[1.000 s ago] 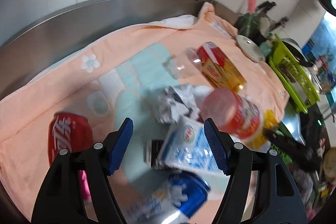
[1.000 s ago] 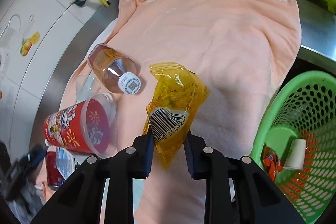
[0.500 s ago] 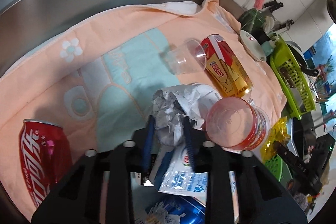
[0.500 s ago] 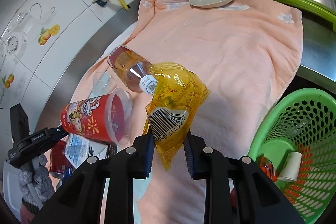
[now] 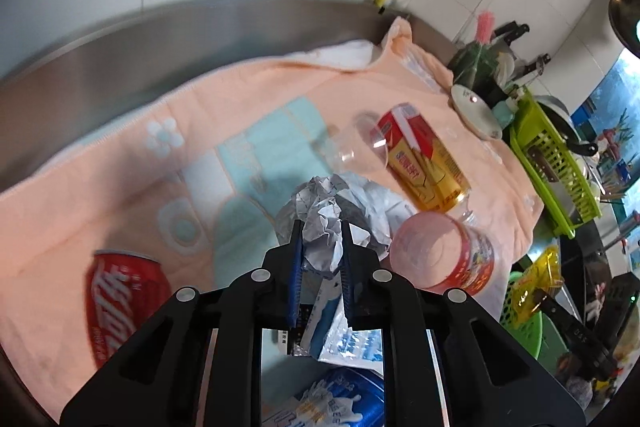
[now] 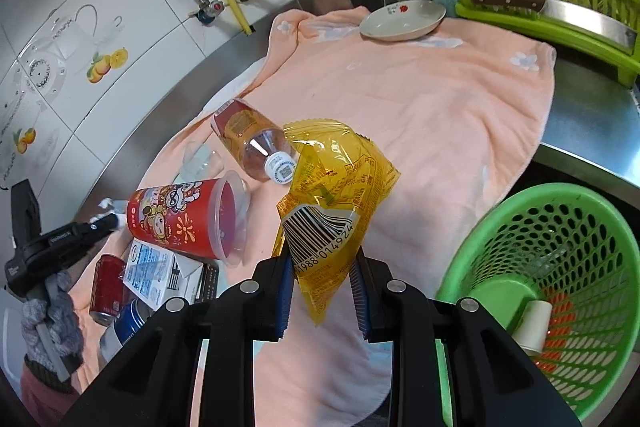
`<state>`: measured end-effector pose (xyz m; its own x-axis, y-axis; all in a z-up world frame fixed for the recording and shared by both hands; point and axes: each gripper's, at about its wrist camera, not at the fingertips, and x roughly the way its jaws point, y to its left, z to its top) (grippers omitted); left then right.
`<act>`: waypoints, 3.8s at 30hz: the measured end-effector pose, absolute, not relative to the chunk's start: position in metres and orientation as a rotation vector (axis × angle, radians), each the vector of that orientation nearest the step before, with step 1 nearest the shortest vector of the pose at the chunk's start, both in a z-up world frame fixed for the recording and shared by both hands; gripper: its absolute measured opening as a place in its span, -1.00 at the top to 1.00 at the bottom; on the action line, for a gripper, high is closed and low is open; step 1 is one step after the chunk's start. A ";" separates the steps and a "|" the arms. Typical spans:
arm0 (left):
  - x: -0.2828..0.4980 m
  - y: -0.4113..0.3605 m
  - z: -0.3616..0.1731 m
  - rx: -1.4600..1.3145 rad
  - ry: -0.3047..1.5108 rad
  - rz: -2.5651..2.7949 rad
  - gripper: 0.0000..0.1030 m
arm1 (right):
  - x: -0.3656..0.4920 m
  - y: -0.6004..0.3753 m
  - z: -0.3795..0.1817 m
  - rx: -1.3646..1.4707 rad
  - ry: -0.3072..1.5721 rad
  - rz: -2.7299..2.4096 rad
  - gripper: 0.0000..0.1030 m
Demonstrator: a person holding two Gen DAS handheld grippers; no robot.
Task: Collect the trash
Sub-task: 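Drop the yellow wrapper in the basket with right gripper while left grasps the foil, then carry the crumpled foil over the green basket and release it with the left gripper, then grasp the blue-and-silver can with the left gripper and lift it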
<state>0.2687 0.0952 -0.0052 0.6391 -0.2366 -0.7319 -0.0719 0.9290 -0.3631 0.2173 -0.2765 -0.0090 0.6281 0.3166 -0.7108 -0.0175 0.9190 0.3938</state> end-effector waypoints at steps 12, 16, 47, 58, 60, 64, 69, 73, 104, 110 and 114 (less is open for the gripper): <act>0.225 0.097 0.053 -0.356 0.748 -0.136 0.71 | 0.181 -0.308 -0.007 0.334 0.856 0.141 0.51; 0.208 0.091 0.072 -0.349 0.709 -0.166 0.72 | 0.164 -0.329 -0.014 0.324 0.866 0.099 0.51; 0.192 -0.125 0.070 -0.240 0.778 -0.572 0.73 | 0.149 -0.444 -0.086 0.301 0.939 -0.080 -0.05; 0.205 -0.197 0.036 -0.199 0.875 -0.646 0.73 | 0.121 -0.471 -0.072 0.324 0.861 -0.070 -0.31; 0.207 -0.210 0.027 -0.194 0.901 -0.664 0.73 | 0.111 -0.477 -0.068 0.323 0.841 -0.076 -0.32; 0.209 -0.238 0.006 -0.165 0.955 -0.684 0.73 | 0.091 -0.485 -0.060 0.311 0.808 -0.086 -0.41; 0.211 -0.277 -0.028 -0.112 1.041 -0.702 0.72 | 0.070 -0.493 -0.053 0.272 0.784 -0.112 -0.45; 0.214 -0.301 -0.050 -0.068 1.087 -0.698 0.71 | 0.058 -0.499 -0.053 0.261 0.778 -0.124 -0.50; 0.200 -0.204 -0.035 -0.150 1.013 -0.574 0.02 | 0.074 -0.420 -0.027 0.190 0.741 -0.002 -0.54; 0.188 -0.127 -0.017 -0.185 0.960 -0.450 -0.04 | 0.092 -0.372 -0.018 0.162 0.737 0.091 -0.56; 0.178 -0.081 -0.008 -0.187 0.929 -0.383 -0.04 | 0.103 -0.337 -0.012 0.127 0.737 0.159 -0.58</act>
<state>0.1778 -0.0808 -0.0084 0.5379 -0.3992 -0.7425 0.2401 0.9168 -0.3191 0.1035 -0.3371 -0.0118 0.7292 0.1881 -0.6579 -0.0992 0.9804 0.1703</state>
